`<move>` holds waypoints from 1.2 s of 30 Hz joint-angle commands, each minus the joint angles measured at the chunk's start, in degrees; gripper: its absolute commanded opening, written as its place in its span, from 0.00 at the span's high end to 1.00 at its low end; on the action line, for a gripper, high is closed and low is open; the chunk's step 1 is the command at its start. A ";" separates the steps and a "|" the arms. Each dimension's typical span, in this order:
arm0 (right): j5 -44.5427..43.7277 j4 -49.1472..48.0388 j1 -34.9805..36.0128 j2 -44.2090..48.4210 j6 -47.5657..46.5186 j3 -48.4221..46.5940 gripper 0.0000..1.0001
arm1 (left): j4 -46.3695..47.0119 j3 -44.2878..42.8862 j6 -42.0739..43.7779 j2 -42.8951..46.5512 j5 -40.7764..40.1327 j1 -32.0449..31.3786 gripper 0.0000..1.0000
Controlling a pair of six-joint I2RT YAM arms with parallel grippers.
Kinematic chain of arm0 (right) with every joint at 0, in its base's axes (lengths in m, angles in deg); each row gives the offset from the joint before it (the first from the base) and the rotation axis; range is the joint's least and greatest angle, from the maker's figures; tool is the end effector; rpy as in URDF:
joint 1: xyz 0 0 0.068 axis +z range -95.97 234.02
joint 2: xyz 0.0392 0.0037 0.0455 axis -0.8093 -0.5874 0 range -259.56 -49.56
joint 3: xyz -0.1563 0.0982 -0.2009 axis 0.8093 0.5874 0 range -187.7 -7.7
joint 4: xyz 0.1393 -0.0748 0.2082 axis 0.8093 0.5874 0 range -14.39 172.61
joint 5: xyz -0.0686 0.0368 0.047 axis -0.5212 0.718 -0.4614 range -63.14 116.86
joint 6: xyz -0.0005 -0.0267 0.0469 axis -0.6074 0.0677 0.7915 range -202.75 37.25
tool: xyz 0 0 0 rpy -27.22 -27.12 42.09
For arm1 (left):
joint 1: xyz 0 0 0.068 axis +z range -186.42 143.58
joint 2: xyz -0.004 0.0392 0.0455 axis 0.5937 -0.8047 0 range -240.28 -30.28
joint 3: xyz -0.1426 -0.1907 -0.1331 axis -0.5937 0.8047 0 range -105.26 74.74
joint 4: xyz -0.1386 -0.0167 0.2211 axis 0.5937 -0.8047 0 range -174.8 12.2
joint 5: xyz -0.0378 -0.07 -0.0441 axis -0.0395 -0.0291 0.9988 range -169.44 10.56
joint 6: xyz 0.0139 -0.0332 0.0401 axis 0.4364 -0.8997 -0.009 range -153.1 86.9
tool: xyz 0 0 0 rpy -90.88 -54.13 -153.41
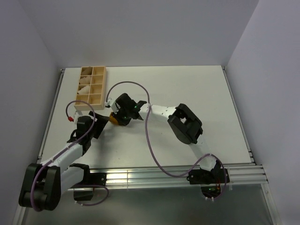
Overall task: Roll the socks
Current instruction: Roll the sock at the center of the board.
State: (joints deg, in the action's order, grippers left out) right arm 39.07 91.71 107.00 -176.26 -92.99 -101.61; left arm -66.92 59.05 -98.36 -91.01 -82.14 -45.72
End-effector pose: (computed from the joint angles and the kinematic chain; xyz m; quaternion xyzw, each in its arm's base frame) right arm 0.2878 0.3940 0.1609 -0.5197 0.7733 0.2200 0.2889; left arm 0.1950 -0.0301 0.1513 -0.4241 0.7750 -0.2670 0.3850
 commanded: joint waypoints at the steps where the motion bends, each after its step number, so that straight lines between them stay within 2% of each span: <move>1: 12.29 12.81 -1.81 -6.63 3.11 -0.04 1.00 | 2.22 0.91 3.10 2.81 1.02 0.25 0.12; 10: 32.94 13.97 -8.84 -9.89 12.24 -3.91 1.00 | 8.90 3.55 6.19 1.41 8.05 0.16 0.20; 13: 35.07 13.95 -10.60 -10.94 15.77 -4.52 1.00 | 10.31 3.47 6.98 -0.70 9.63 0.16 0.24; 21: 41.84 9.40 -12.45 -11.47 25.77 -4.09 0.99 | 14.00 1.98 6.63 -8.00 11.05 -1.76 0.26; 27: 46.59 -0.44 -14.03 -11.65 37.63 0.03 0.98 | 14.70 1.09 6.37 -9.85 9.65 -4.41 0.26; 29: 47.03 -5.35 -14.39 -11.47 40.72 2.57 0.98 | 14.53 1.18 6.19 -9.50 9.29 -4.76 0.26; 34: 47.38 -22.03 -15.44 -10.06 55.75 9.96 0.97 | 13.91 1.62 5.84 -8.53 8.24 -5.46 0.27; 36: 47.12 -25.22 -15.53 -10.06 60.57 11.28 0.97 | 13.91 1.53 5.67 -8.88 8.15 -5.90 0.27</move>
State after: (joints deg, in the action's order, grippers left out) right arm 89.58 74.03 91.63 -185.57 -43.26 -93.87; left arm -53.13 61.46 -92.76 -100.26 -73.05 -50.85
